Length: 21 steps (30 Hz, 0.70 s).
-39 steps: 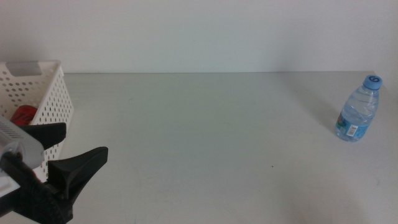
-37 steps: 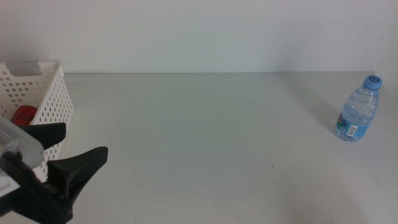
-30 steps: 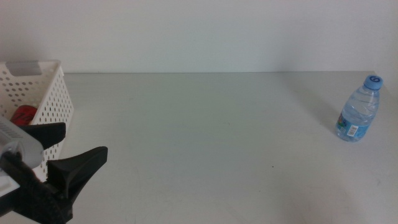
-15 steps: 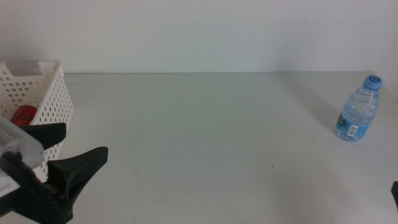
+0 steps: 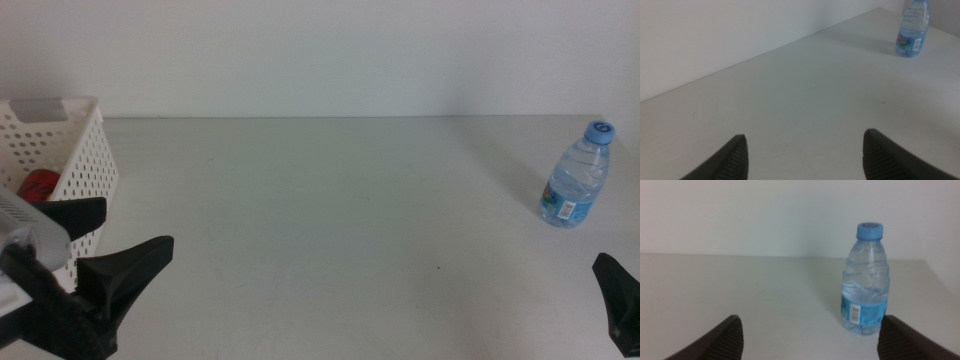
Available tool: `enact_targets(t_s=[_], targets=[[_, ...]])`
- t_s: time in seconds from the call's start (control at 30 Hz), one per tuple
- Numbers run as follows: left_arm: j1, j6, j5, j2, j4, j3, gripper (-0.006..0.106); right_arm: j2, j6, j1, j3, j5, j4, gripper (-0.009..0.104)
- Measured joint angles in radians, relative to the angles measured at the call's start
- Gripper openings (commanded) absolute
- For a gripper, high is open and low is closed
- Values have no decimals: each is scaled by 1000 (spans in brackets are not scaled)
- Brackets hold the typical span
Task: Use arms to grab the bottles and put them into the dustbin to the left of the table.
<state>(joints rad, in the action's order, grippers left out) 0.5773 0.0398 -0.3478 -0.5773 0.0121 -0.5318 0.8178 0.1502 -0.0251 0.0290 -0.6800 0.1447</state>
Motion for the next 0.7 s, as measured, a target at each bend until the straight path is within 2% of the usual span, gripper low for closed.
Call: enact_targets(t_s=[0.27,0.4,0.57,0.7], targets=[[0,0,0,0,0,0,75,220,75,0,-1,-101,-16,73],[0,0,0,0,0,0,75,361,58,0,-4,-238,-91,73],[0,0,0,0,0,0,75,542,-63,0,-48,-407,-208,73],[0,0,0,0,0,0,75,676,-133,0,-150,-452,-230,73]])
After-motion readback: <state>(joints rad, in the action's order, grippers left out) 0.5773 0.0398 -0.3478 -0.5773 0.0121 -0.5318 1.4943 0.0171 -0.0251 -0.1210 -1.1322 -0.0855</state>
